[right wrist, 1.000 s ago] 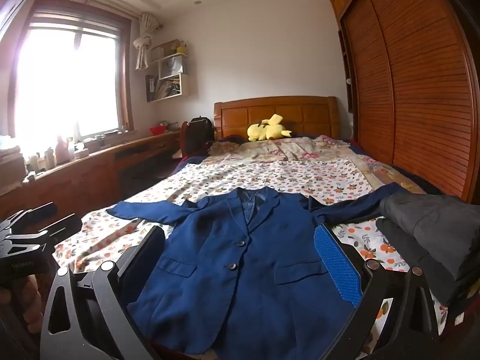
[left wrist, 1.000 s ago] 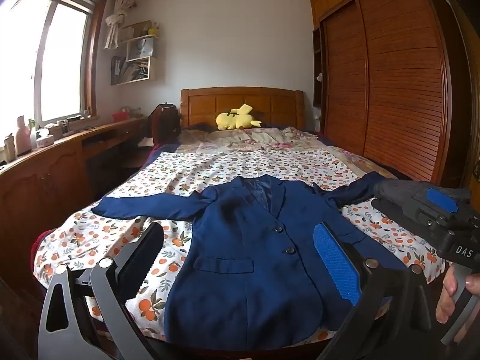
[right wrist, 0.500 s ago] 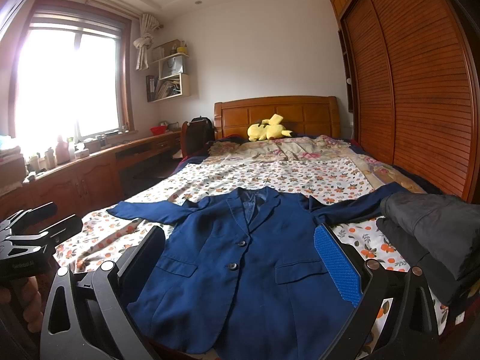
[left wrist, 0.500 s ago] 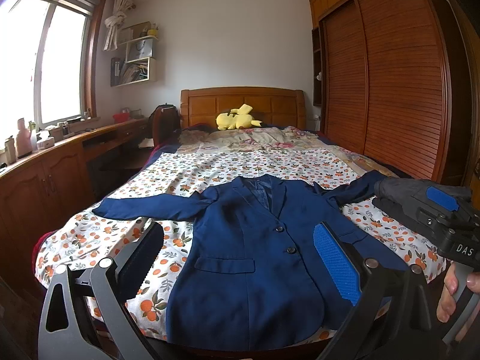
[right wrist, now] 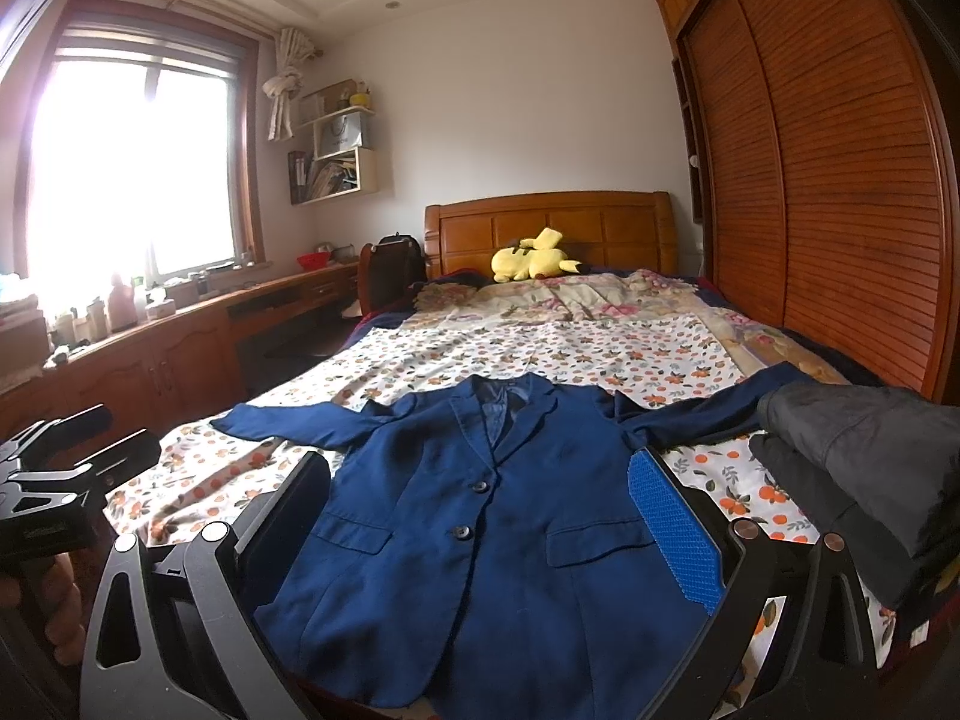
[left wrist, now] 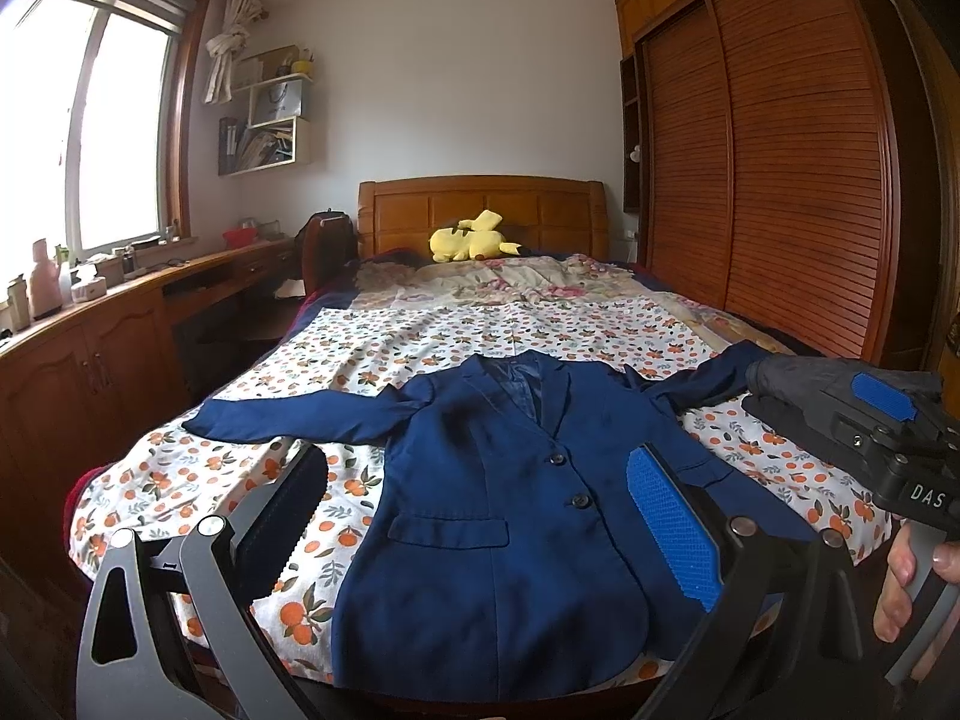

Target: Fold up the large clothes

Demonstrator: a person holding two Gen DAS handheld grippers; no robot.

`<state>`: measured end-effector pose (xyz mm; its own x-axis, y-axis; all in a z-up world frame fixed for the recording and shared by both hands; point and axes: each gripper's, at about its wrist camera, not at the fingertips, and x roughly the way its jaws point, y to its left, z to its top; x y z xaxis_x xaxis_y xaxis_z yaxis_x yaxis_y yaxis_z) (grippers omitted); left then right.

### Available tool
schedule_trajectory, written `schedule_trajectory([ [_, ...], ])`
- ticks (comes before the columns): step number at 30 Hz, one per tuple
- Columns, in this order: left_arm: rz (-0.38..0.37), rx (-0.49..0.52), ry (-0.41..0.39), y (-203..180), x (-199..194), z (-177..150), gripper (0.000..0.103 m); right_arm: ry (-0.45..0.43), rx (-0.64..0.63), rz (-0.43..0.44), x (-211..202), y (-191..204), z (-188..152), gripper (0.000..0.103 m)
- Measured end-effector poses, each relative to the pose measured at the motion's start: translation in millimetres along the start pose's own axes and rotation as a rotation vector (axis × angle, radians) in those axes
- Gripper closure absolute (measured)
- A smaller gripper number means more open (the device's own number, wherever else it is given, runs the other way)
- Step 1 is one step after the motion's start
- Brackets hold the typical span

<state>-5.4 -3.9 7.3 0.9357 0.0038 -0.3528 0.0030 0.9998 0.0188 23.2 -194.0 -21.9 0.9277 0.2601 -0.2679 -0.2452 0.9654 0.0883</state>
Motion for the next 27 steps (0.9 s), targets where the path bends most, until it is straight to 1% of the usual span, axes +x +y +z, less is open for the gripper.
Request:
schedule_trajectory([
  [27,-0.007,0.014,-0.019,-2.2,-8.7,2.0,0.002,-0.012,-0.003,0.005,-6.7,-0.9,2.1,0.007],
])
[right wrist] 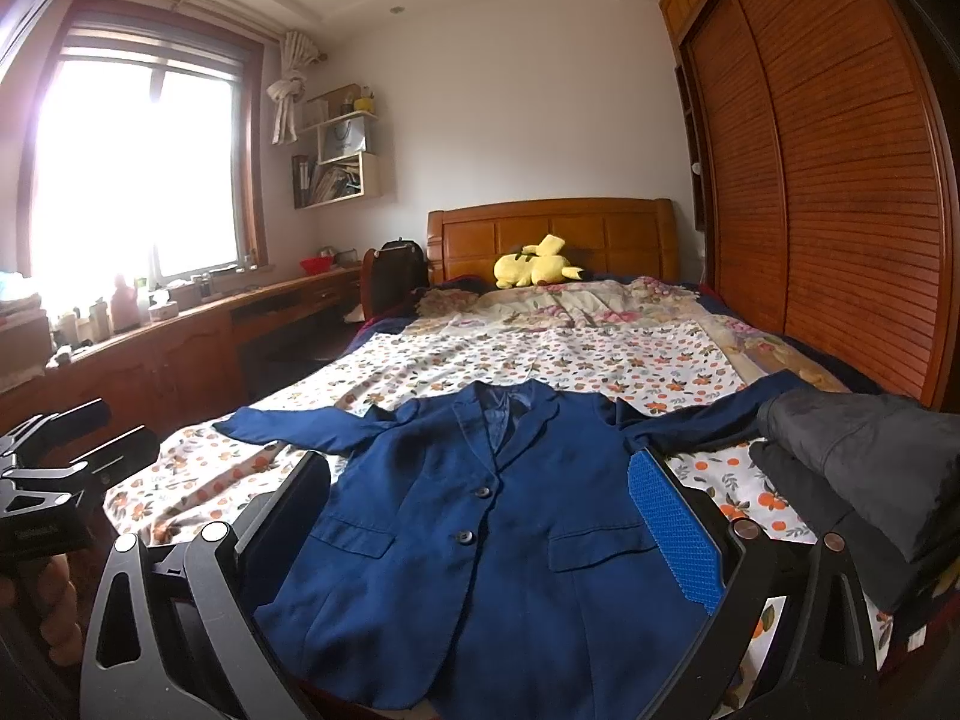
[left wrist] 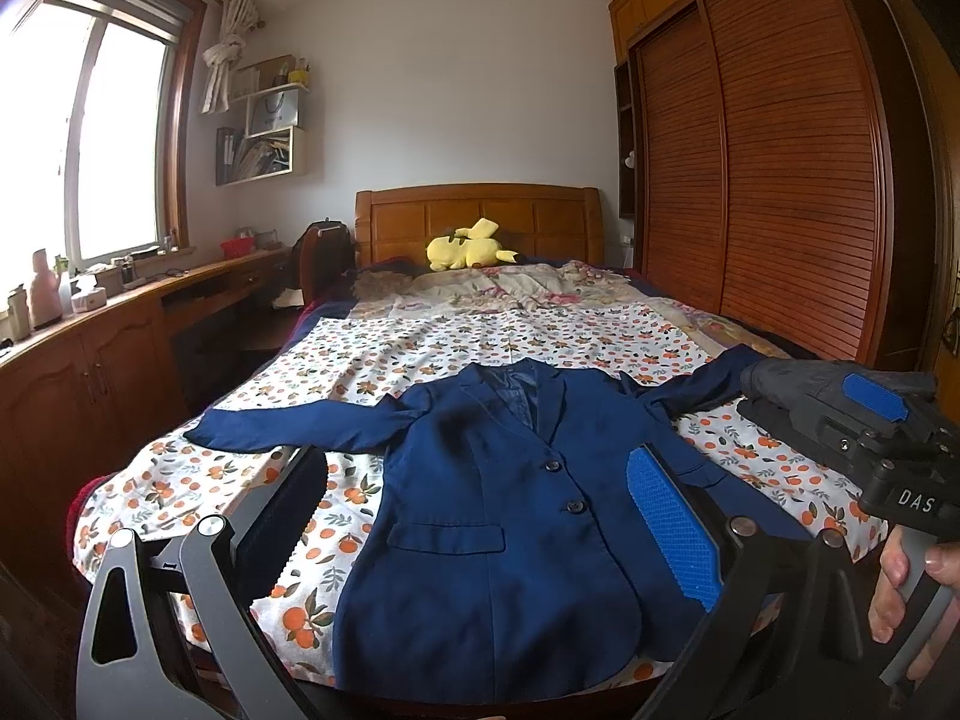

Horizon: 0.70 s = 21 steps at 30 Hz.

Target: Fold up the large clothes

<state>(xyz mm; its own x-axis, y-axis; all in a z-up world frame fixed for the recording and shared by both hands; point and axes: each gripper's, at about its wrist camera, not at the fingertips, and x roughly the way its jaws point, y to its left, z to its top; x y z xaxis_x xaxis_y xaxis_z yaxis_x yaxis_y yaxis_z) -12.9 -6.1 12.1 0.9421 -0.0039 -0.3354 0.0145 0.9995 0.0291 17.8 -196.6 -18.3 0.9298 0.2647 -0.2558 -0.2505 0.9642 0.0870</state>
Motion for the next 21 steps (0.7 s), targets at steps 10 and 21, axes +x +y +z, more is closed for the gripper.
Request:
schedule_trajectory([
  [10,0.0,0.0,0.0,0.5,-0.1,-0.4,0.002,0.002,0.002,0.002,0.1,0.5,-0.3,0.007],
  [21,0.001,-0.004,0.012,1.2,5.2,-2.0,0.002,0.017,0.0,0.004,5.0,5.4,-7.0,0.007],
])
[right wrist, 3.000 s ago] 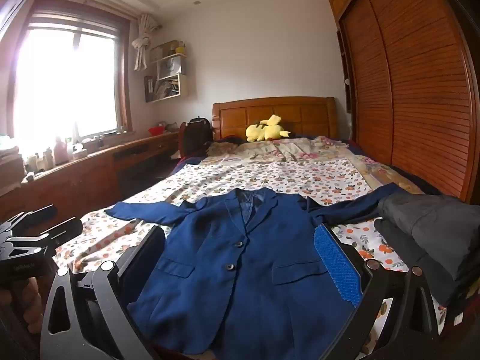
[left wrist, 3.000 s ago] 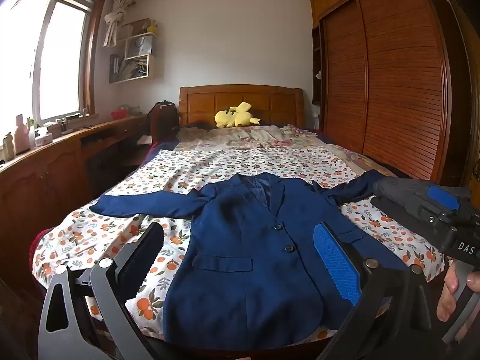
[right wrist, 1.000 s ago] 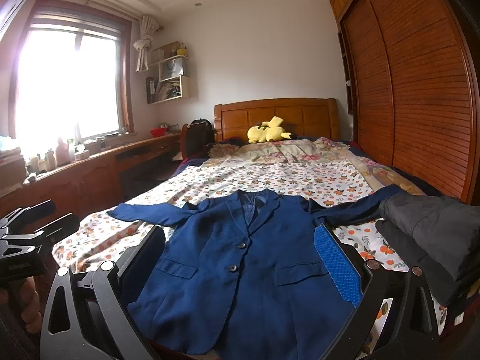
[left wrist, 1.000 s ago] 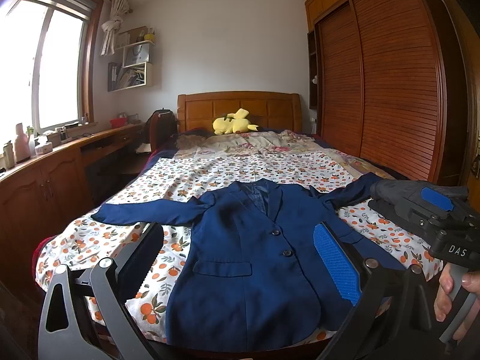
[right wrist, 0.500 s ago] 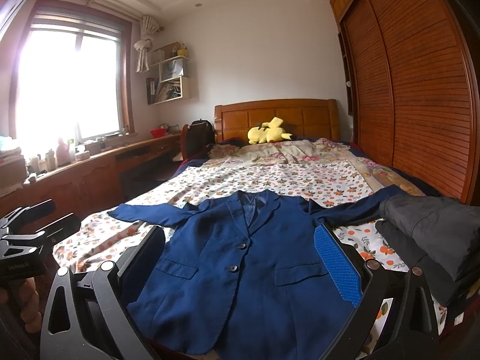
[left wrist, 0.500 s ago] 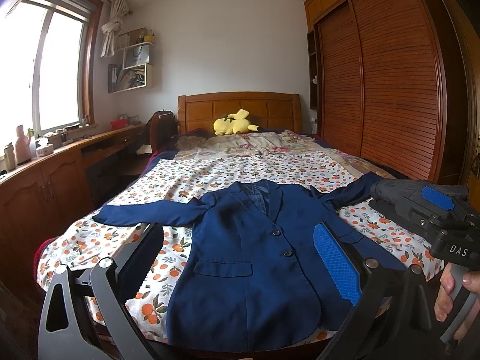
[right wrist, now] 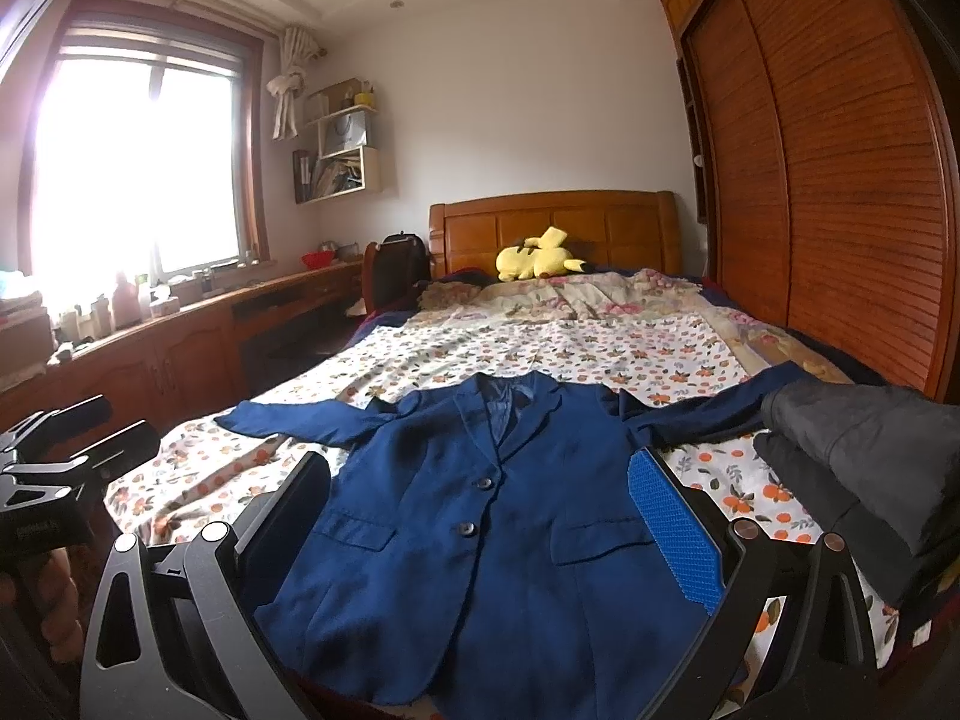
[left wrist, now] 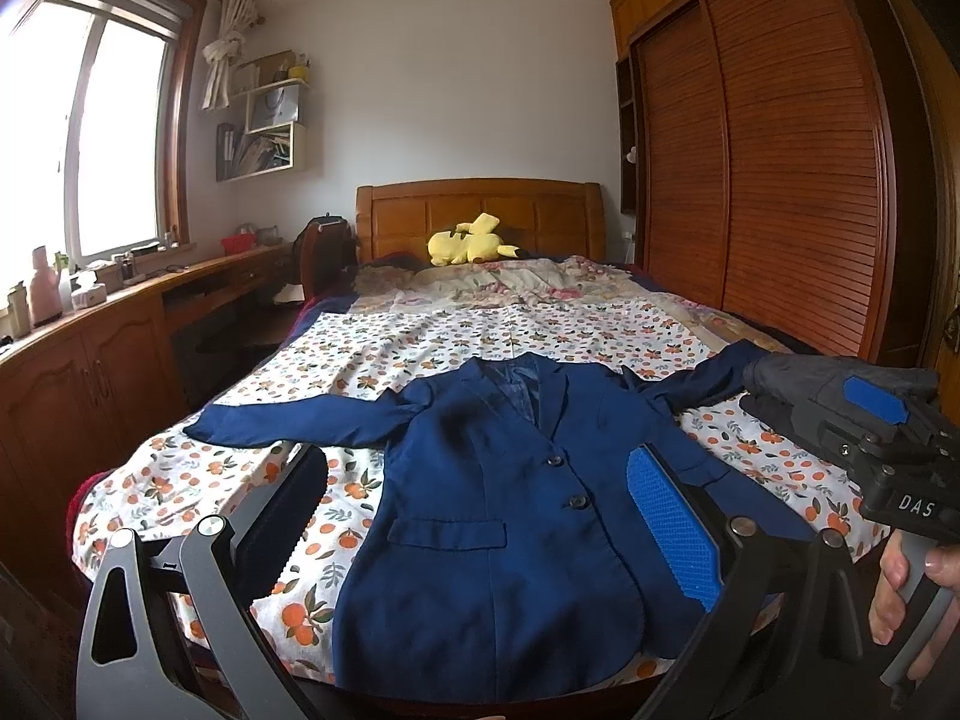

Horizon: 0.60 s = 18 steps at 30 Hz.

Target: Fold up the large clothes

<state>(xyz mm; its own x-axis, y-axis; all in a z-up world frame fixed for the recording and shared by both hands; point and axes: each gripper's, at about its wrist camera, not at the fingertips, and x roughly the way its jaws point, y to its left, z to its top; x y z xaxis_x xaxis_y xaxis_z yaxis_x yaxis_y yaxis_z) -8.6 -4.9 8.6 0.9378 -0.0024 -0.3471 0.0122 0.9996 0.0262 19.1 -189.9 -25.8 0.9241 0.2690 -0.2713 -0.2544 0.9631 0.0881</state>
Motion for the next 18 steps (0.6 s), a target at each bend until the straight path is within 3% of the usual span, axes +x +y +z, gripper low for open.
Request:
schedule_trajectory([
  [18,0.034,-0.033,0.072,28.4,44.3,-20.8,0.002,0.068,-0.001,0.043,47.6,0.6,-13.5,0.007],
])
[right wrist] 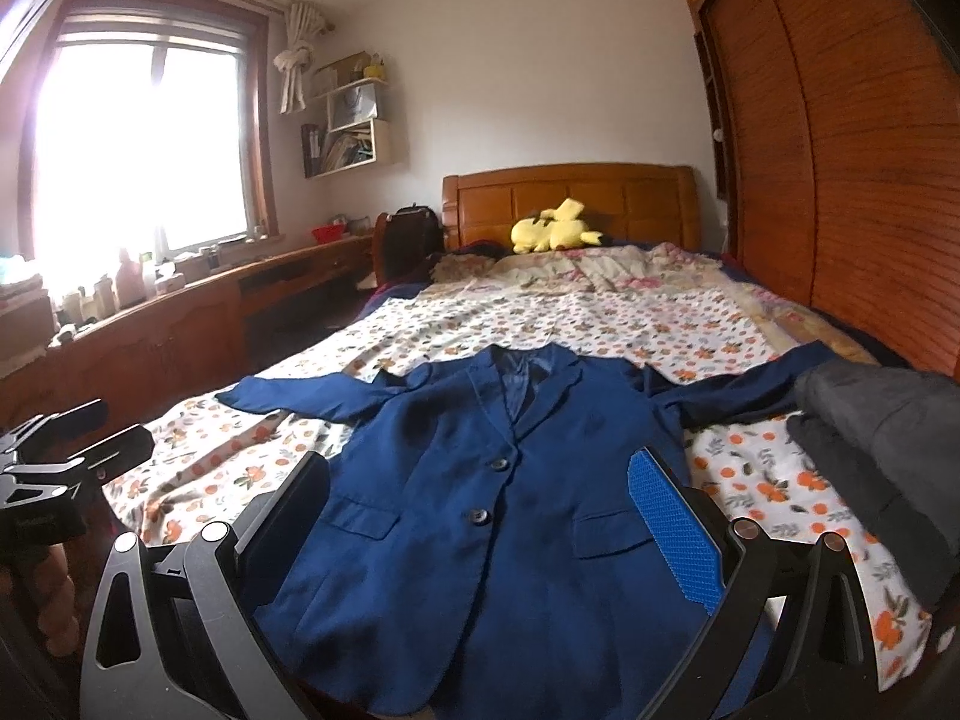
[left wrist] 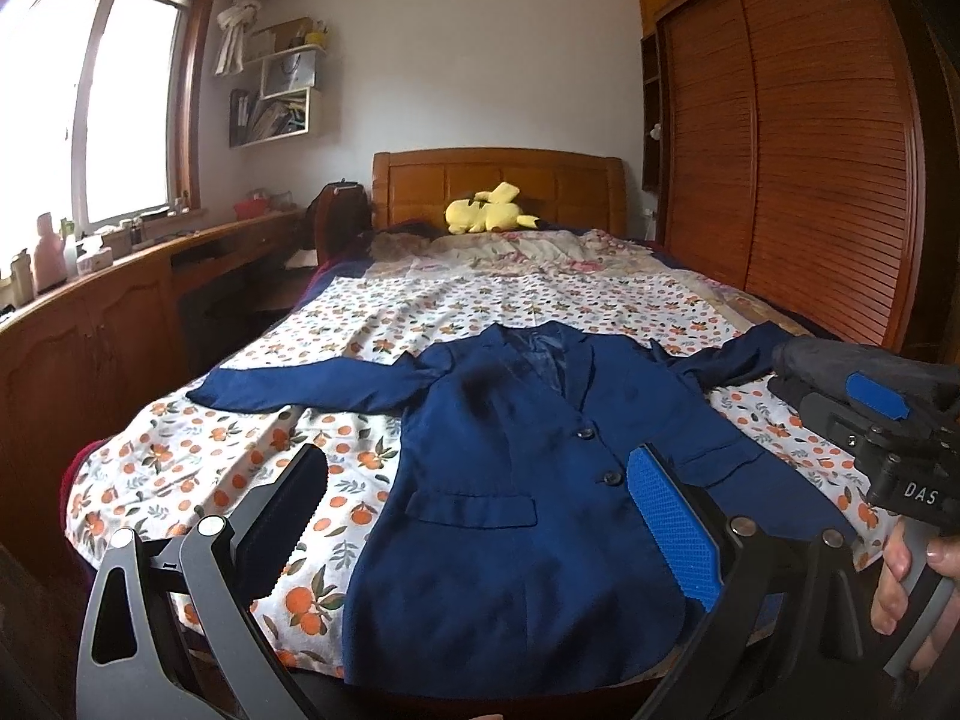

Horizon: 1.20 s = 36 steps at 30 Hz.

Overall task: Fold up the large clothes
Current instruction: 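Move the left tool to the jacket sleeve nearest it and grasp it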

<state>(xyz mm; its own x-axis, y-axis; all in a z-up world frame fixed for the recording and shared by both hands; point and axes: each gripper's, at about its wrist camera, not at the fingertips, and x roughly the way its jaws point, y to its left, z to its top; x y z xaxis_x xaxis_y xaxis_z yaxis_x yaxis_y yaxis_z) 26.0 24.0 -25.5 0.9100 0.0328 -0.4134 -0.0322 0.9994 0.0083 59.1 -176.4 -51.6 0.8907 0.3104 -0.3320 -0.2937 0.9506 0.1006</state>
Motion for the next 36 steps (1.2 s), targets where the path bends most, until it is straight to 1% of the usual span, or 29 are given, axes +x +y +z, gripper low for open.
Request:
schedule_trajectory([
  [4,0.016,-0.009,0.011,6.7,12.3,-3.6,0.002,0.023,-0.017,0.0,20.5,-1.9,-1.7,0.007],
  [9,0.04,-0.014,0.047,17.7,33.6,-12.5,0.002,0.046,-0.013,0.01,43.4,-5.2,-5.0,0.007],
  [18,0.083,-0.032,0.118,51.0,80.5,-30.4,0.002,0.07,-0.046,0.04,93.0,-2.6,-13.9,0.007],
  [20,0.093,-0.036,0.131,59.6,91.1,-33.0,0.002,0.071,-0.059,0.053,105.7,0.3,-15.5,0.007],
  [23,0.127,-0.037,0.157,74.5,108.2,-36.8,0.002,0.075,-0.077,0.074,125.6,5.3,-15.9,0.007],
  [26,0.169,-0.029,0.172,84.1,116.2,-40.8,0.002,0.083,-0.089,0.098,146.8,12.3,-14.8,0.007],
  [28,0.188,-0.041,0.188,94.2,120.9,-43.7,0.002,0.093,-0.102,0.104,160.9,16.8,-14.1,0.007],
  [30,0.203,-0.059,0.189,104.6,122.9,-44.9,0.002,0.112,-0.12,0.138,180.1,23.6,-12.7,0.007],
  [33,0.219,-0.089,0.197,121.1,128.2,-43.9,0.002,0.125,-0.167,0.163,201.6,36.8,-10.2,0.007],
  [36,0.244,-0.086,0.199,135.0,137.7,-40.8,0.002,0.128,-0.201,0.213,221.5,49.8,-6.8,0.007],
])
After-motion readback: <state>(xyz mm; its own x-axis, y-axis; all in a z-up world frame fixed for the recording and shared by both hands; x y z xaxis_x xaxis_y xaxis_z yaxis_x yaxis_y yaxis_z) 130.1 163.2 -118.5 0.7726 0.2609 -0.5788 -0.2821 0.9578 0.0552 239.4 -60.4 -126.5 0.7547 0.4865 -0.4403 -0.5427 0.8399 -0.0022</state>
